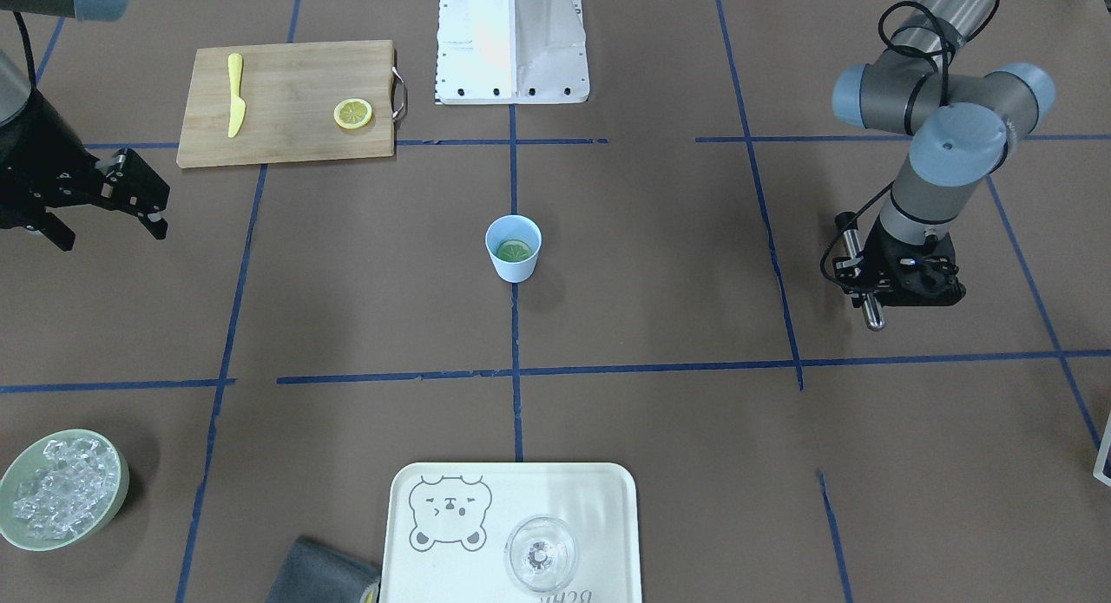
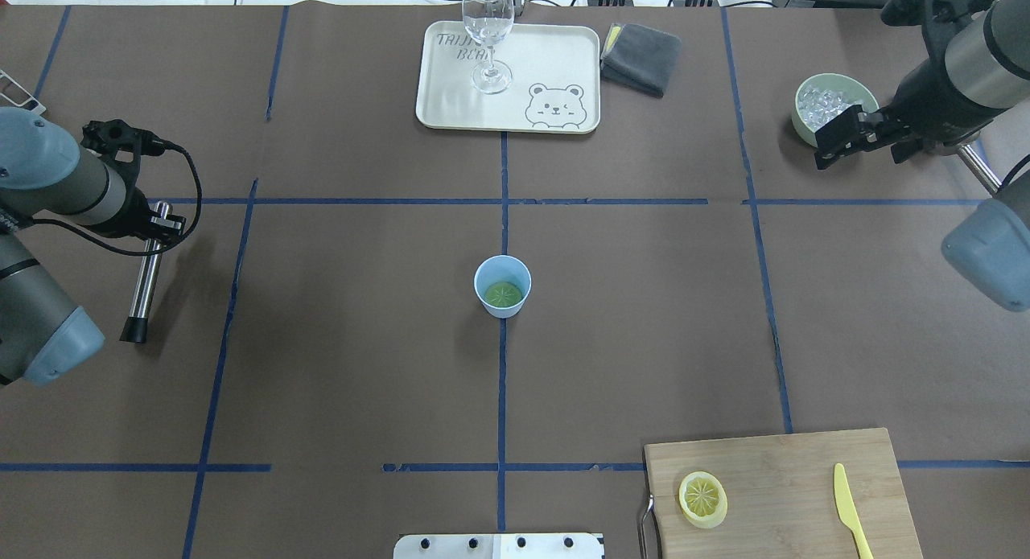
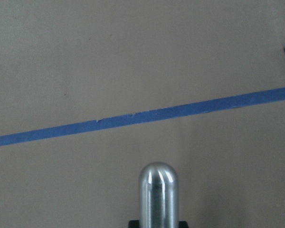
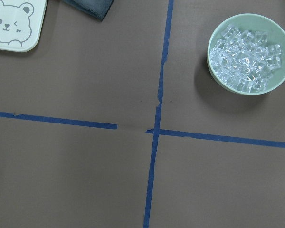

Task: Squeeze lemon into cup
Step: 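Lower the silver rod onto the table and open the left gripper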

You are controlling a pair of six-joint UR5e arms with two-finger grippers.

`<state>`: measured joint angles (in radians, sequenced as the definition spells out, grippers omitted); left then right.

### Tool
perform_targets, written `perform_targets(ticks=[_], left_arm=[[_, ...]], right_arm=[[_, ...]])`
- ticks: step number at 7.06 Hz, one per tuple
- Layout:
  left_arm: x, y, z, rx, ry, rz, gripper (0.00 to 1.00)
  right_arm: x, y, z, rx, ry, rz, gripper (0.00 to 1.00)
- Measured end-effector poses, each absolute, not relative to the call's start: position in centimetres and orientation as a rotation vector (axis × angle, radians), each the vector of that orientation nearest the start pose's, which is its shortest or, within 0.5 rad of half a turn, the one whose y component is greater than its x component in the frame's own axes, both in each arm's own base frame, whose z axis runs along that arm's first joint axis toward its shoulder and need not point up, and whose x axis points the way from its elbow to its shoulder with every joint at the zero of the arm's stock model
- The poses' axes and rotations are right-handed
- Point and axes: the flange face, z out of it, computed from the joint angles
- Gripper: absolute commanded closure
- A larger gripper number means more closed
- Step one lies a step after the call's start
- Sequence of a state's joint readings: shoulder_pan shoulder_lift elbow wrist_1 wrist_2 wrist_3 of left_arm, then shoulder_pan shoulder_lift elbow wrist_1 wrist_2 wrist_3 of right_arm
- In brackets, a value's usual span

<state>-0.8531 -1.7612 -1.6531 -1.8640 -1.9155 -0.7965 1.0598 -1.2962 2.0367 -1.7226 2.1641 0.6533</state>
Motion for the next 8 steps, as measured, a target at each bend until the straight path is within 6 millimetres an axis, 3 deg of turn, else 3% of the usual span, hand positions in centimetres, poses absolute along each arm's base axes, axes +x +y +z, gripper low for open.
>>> perform_targets(ticks=[5,8], left_arm=[[32.5,-51.5,48.7,0.111,0.638,-0.145,1.00],[35.7,-50.3,47.7,0.097,0.652,-0.113,0.96]], right_arm=[[-19.2,-50.1,31.7,0.165,-0.797,-0.035,0.00],[-19.0,-49.8,31.7,0.167,-0.799,-0.035,0.00]])
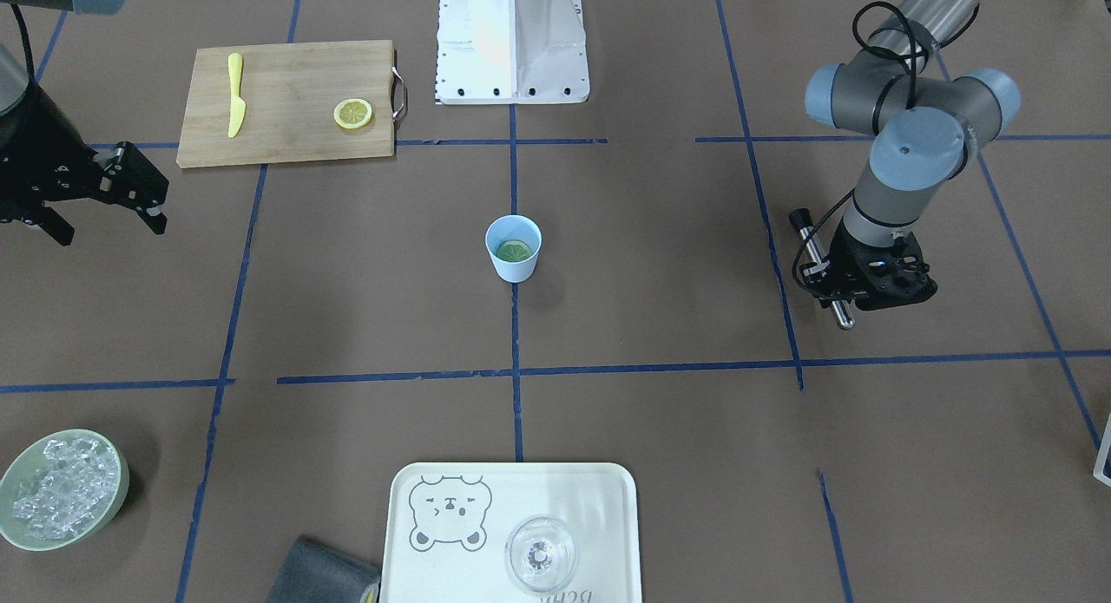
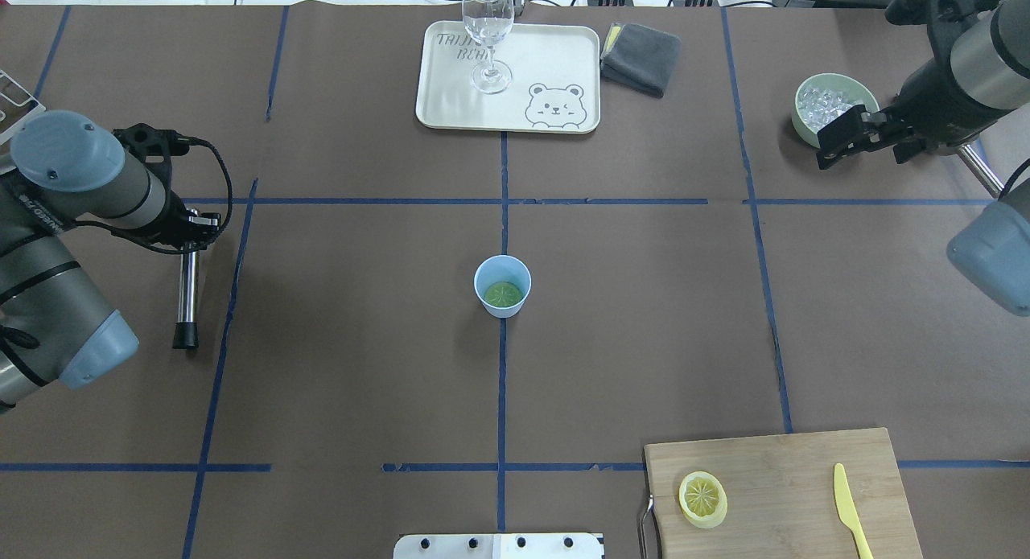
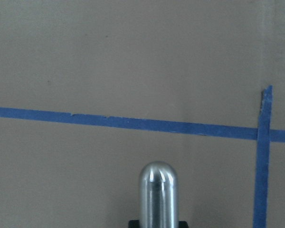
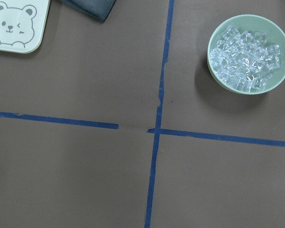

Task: Squeeze lemon into cup
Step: 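Lower the silver rod onto the table and open the left gripper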

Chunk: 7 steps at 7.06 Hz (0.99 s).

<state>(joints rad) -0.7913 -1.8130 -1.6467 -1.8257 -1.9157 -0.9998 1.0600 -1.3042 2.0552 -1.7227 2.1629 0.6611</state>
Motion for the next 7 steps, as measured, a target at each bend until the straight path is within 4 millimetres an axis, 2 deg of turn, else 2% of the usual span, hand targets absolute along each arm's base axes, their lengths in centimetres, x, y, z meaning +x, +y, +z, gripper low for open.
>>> perform_targets(ticks=[2,5,7], left_arm=[[37.05,-49.85,48.07,0.087,0.650,-0.101,0.00],[37.13,-49.73,48.36,0.089,0.646,-0.099,0.00],[36.59,-49.60,47.47,0.101,0.661,-0.094,0.00]], right_arm=[[-18.91,-49.64,31.60,0.169,-0.800,-0.036,0.00],[-18.85,-49.53,31.47,0.172,-0.802,-0.037,0.00],[-18.85,-49.52,31.46,0.172,-0.802,-0.038,0.00]])
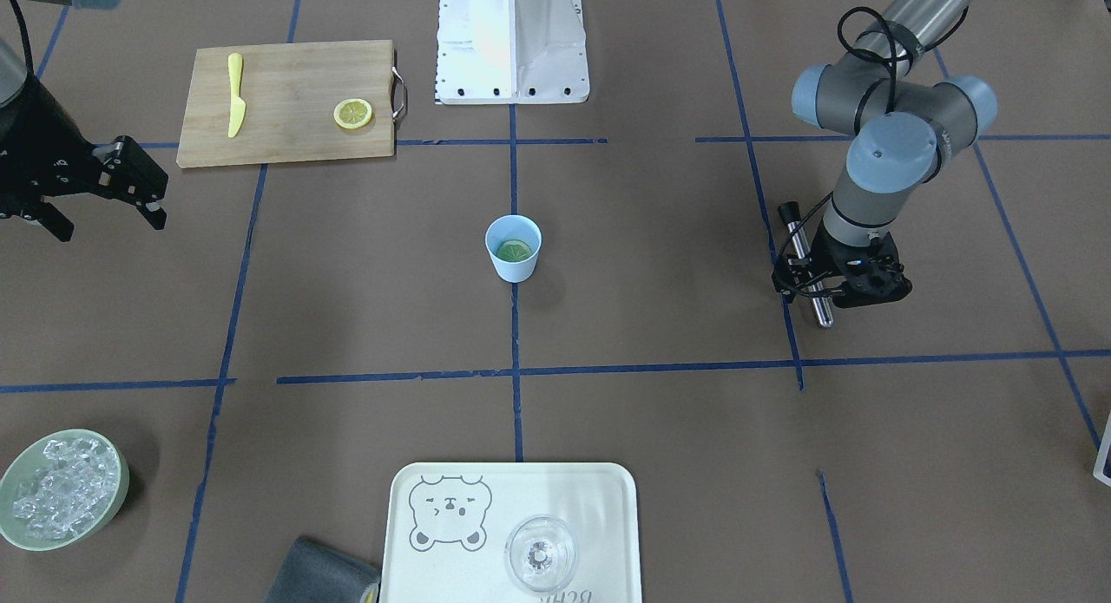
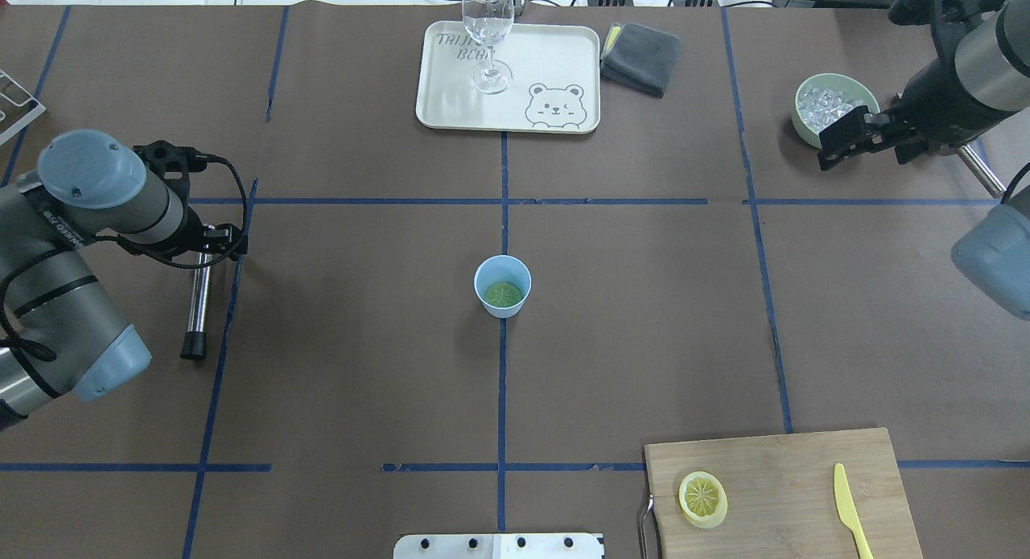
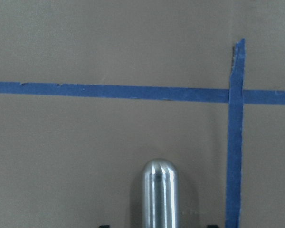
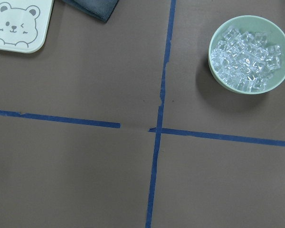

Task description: Squeeze lemon into cup

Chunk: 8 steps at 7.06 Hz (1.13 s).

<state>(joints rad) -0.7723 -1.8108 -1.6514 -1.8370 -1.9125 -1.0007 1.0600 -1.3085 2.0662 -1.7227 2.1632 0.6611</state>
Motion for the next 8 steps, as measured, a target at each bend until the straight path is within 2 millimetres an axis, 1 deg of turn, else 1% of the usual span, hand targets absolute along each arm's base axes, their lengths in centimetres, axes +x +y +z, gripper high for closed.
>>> perform_targets(ticks=[1,2,3,4,5,6,7,8], left_arm=[[35.7,-49.7,46.1,0.121,0.680,-0.094,0.00],[33.9,-50.2,44.4,0.146,0.684,-0.090,0.00],[30.9,-51.3,42.7,0.171,0.662,-0.067,0.00],[27.0,-52.6,41.6,0.189,0.640,-0.022,0.00],[22.2,-54.1,41.4,0.203,0.627,0.036,0.00],[16.7,-55.4,42.5,0.226,0.597,0.105,0.00],[11.1,-55.9,45.0,0.236,0.566,0.171,0.00],[5.3,-55.5,49.1,0.222,0.564,0.238,0.00]], right_arm=[[-18.8,-49.5,31.5,0.172,-0.803,-0.038,0.00],[-18.7,-49.4,31.5,0.171,-0.805,-0.037,0.00],[-18.5,-49.4,31.7,0.167,-0.804,-0.033,0.00],[-17.7,-49.3,32.3,0.159,-0.801,-0.021,0.00],[-16.4,-49.2,33.4,0.149,-0.796,-0.001,0.00],[-14.5,-49.0,34.9,0.134,-0.793,0.019,0.00],[-12.0,-48.7,36.8,0.121,-0.795,0.023,0.00],[-8.9,-48.2,39.2,0.111,-0.801,0.013,0.00]])
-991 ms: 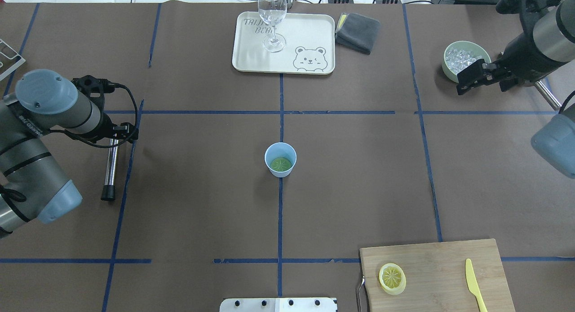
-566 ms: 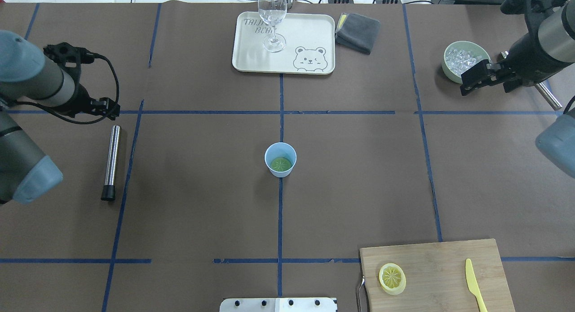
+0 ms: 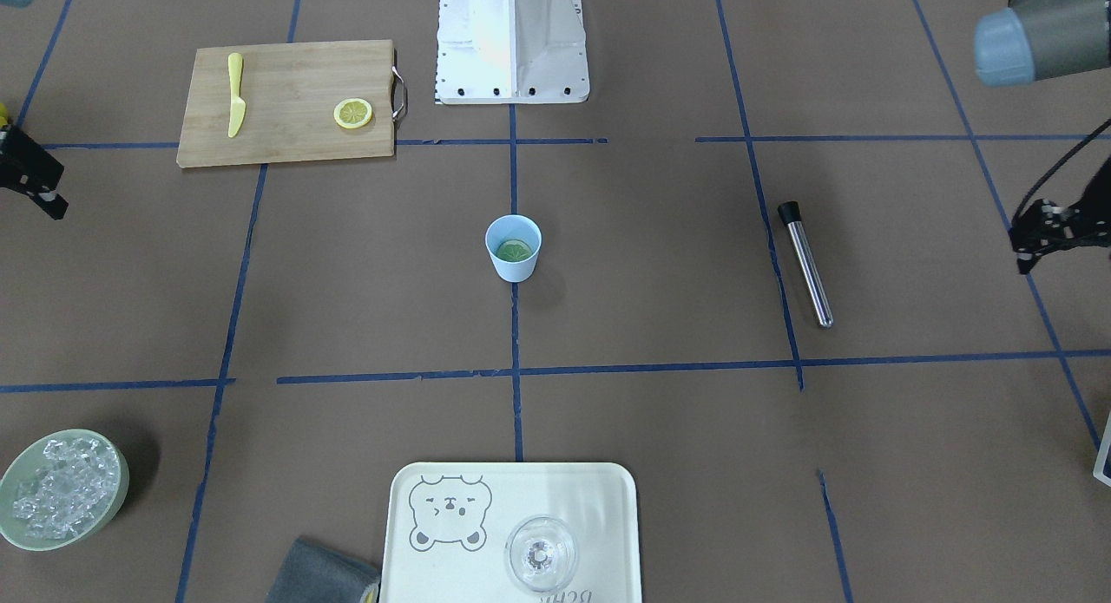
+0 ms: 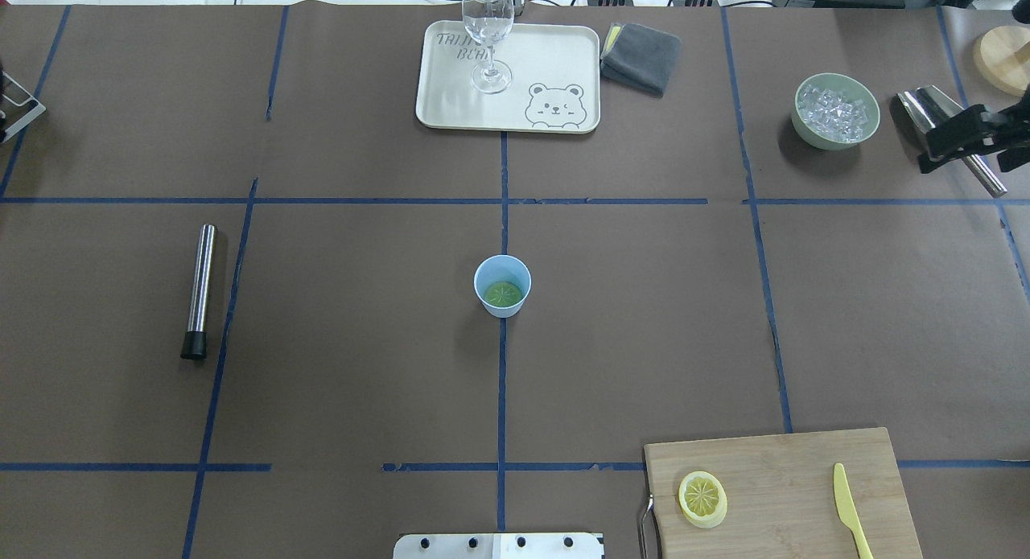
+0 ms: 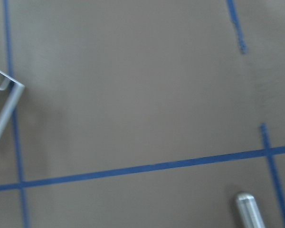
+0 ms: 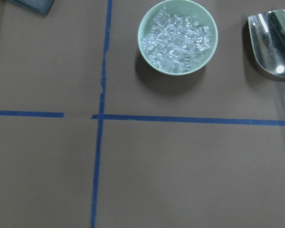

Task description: Squeeze lemon into cup

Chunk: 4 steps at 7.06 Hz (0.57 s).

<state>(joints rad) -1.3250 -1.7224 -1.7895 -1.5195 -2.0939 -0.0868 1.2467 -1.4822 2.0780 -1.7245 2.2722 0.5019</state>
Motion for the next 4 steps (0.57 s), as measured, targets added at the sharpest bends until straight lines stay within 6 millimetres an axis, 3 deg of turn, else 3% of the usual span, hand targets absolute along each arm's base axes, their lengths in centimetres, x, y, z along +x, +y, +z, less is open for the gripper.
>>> perform_targets(ticks=[2,3,4], left_arm=[[-4.6,-53.8,58.6,0.192,0.610,0.359,0.00],[-7.4,-52.5,61.8,0.176,0.624,0.370,0.00],[-8.8,-50.9,64.6,0.150,0.633,0.358,0.00]], right_arm=[[-1.5,-46.0,45.8,0.085,-0.830,0.002,0.00],[1.6,-44.8,48.8,0.087,-0.841,-0.013,0.00],[3.3,-44.0,50.9,0.084,-0.841,-0.020,0.00]])
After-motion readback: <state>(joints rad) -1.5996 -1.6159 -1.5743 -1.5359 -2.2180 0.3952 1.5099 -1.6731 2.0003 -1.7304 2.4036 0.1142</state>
